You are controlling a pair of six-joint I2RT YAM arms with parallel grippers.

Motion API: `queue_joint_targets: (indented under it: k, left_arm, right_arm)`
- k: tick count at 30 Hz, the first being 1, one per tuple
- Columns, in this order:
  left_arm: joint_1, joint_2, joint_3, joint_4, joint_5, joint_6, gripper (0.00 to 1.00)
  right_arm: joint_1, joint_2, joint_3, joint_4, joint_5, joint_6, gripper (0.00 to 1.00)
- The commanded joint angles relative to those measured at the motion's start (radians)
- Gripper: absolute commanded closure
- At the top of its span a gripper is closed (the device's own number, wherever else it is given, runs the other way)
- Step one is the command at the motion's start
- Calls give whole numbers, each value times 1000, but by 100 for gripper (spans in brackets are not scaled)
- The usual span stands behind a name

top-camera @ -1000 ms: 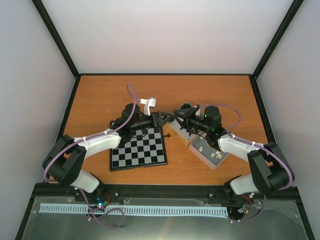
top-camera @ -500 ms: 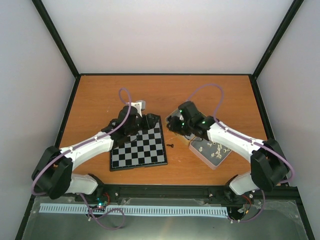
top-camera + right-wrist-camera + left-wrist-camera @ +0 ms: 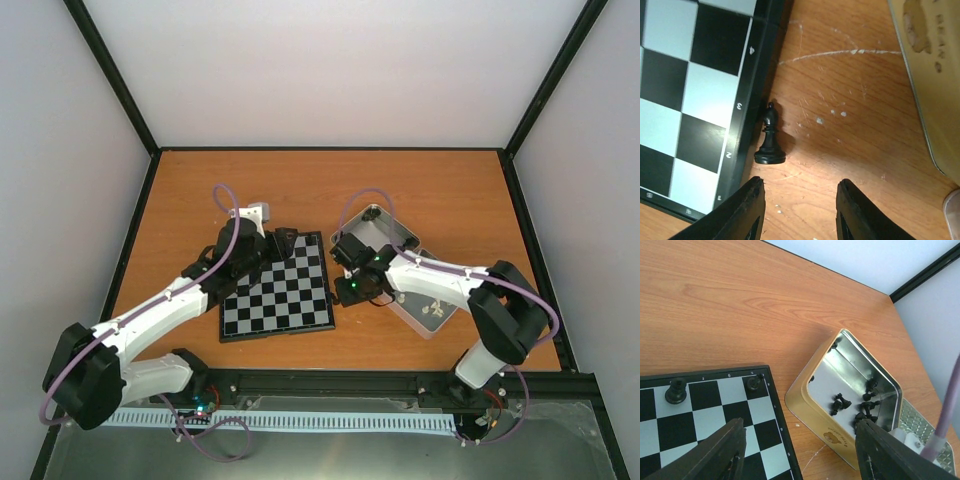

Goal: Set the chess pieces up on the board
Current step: Pick up the chess piece at the center of the board.

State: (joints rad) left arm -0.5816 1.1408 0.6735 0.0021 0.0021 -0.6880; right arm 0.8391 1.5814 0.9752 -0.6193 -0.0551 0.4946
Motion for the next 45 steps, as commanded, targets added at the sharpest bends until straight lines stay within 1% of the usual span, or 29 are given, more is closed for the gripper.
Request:
queue_joint_targets:
  k: [1,4,9,13,18,24,26,31,35,45]
  left_arm:
    - [15,-16,0,-23,-24,27,39]
    - [17,-20,-7,-25,-23,24,39]
    - [20,-24,-14,-25,-25,28,39]
    - [22,-21,-8,-34,-32,38,39]
    - [22,-28,-9,-38,-38,39,39]
    - [23,-34,-10,-44,-45,39,39]
    - [23,-36,-11,-45,-44,41,39]
    - [24,-39,-9,-48,-51,44,39]
    - [25,-47,-9,-52,-58,47,39]
    - [28,-61,-18,-59,-61,41,39]
  right_arm:
    - [13,50,40,-17,-1,-133,60]
    - [22,77,46,1,-26,-139,60]
    - [31,110,59,19,-21,-128,61]
    - [41,148,91,-9,29,-140,65]
    - [43,192,116,-31,85,-163,66]
    - [43,207,117,-32,81,-180,69]
    - [42,208,111,-31,80,-192,68]
    - [43,232,116,-32,95,-237,62]
    - [41,251,136,-31,103,-277,62]
    - [42,231,120,-44,74,-302,75]
